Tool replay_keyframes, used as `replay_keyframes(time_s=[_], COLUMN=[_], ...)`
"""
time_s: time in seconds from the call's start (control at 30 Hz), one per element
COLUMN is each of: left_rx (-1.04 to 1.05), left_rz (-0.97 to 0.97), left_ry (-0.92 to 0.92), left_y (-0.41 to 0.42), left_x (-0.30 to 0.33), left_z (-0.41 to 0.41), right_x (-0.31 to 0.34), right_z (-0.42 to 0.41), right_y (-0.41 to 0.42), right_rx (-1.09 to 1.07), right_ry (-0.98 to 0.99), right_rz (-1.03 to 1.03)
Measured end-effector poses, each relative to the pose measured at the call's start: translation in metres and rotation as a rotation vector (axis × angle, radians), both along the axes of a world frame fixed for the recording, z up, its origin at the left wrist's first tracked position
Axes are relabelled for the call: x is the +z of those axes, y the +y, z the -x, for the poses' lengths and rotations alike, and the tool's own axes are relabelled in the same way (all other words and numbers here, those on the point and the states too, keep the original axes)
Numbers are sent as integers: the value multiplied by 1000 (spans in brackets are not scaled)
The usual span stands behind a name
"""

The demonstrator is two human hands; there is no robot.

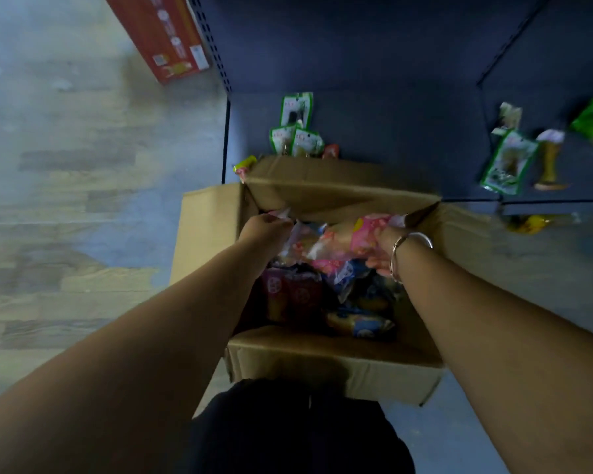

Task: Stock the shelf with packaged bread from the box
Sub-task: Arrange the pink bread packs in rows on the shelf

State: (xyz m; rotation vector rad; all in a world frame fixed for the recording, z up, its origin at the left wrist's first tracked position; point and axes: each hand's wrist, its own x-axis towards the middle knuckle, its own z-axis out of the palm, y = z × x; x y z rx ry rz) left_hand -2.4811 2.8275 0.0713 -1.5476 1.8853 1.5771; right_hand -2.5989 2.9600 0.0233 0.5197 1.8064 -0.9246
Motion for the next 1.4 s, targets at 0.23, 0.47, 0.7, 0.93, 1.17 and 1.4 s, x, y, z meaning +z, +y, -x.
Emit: replay_keyframes(time_s=[0.23, 0.47, 0.7, 0.93, 1.17, 1.4], left_rx=[-76, -85, -265, -302, -354, -238], left_rz=[3, 49, 130, 90, 229, 201], left_ry=[49, 170, 81, 158, 306, 536], left_y=[1, -13, 1, 7, 3, -30], left_x=[158, 312, 418, 493, 568, 600], left_z=[8, 6, 13, 22, 35, 41], right_x=[159, 322, 450, 540, 617, 650], right_z=[-2, 10, 20, 44, 53, 67], right_y=[37, 46, 58, 63, 57, 43], right_rx=[145, 308, 383, 432, 359, 300], right_ry=[147, 248, 283, 414, 511, 552], right_rz=[193, 253, 366, 438, 626, 766])
